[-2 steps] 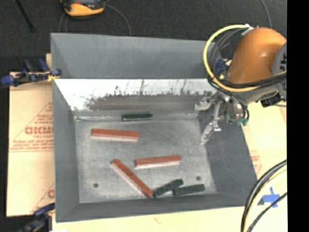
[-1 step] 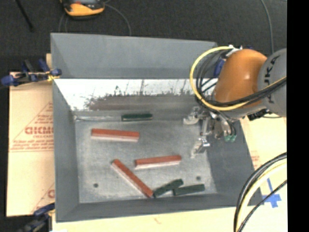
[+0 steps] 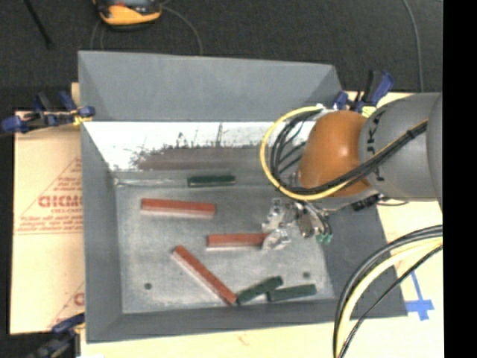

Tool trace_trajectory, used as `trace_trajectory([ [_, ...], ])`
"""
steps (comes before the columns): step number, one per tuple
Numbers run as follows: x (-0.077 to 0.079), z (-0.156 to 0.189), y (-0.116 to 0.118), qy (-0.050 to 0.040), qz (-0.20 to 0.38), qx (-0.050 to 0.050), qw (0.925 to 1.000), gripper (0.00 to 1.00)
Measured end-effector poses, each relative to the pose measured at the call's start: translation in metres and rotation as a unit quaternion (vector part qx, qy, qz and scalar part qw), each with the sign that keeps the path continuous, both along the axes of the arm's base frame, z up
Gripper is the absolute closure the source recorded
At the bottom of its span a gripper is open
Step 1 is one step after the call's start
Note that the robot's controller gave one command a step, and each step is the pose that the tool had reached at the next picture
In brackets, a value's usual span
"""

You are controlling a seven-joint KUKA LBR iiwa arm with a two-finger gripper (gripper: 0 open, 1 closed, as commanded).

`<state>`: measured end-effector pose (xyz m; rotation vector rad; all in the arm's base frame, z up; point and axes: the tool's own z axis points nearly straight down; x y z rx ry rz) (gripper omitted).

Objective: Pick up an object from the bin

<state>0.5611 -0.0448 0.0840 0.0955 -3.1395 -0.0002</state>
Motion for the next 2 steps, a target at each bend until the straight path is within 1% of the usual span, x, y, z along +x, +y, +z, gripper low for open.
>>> trace_trajectory([
  [1,0.000,0.000,0.000,0.0000,0.000,0.000,1.0000,1.00],
  [2,-0.004,0.116,0.009,-0.0023,-0.012,0.000,0.9999,1.00],
])
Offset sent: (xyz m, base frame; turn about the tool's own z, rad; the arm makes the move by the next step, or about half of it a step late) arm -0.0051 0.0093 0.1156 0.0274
